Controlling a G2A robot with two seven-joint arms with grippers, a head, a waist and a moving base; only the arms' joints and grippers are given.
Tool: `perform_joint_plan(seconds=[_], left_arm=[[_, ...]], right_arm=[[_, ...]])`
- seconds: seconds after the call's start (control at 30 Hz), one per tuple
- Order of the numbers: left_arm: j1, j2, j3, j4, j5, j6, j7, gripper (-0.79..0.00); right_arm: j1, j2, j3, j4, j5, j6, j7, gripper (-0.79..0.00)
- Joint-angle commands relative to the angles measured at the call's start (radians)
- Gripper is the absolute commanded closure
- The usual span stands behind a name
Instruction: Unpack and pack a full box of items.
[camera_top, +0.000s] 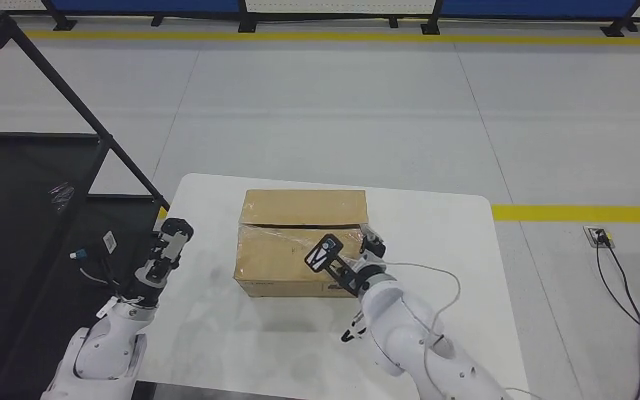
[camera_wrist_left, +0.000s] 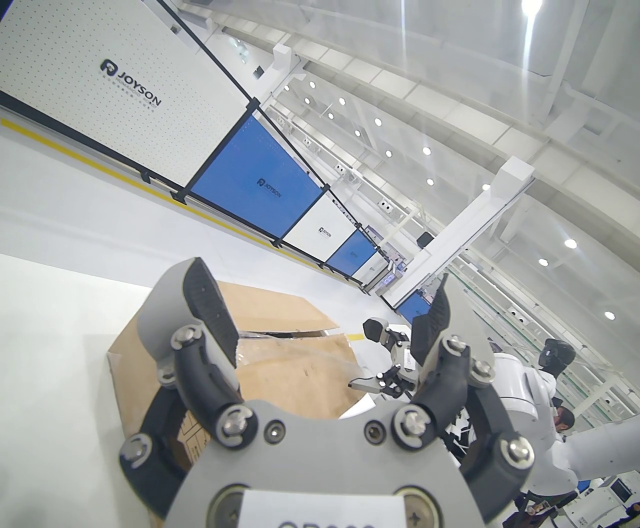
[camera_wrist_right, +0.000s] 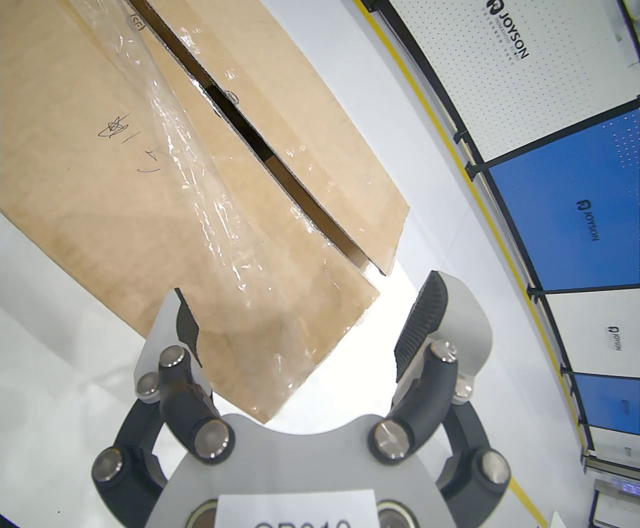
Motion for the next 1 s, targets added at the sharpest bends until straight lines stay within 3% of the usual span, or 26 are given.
perform_joint_plan(seconds=[0.0, 0.33, 0.67, 0.97], left_arm=[[0.0, 0.0, 0.001, 0.001, -0.011, -0.002, -0.003, -0.785], [0.003, 0.003, -0.013, 0.004, -0.037, -0.009, -0.019, -0.785], [0.011, 0.004, -0.024, 0.008, -0.044, -0.012, -0.019, -0.785], [0.004, 0.004, -0.021, 0.018, -0.051, -0.013, -0.023, -0.785]], right_arm=[[0.004, -0.007, -0.018, 0.008, -0.044, 0.006, 0.02, -0.785], [0.039, -0.053, -0.077, 0.064, -0.195, 0.058, 0.088, -0.785], [0.06, -0.093, -0.072, 0.111, -0.298, 0.137, 0.078, -0.785], [0.076, -0.123, -0.031, 0.146, -0.28, 0.12, 0.06, -0.785]])
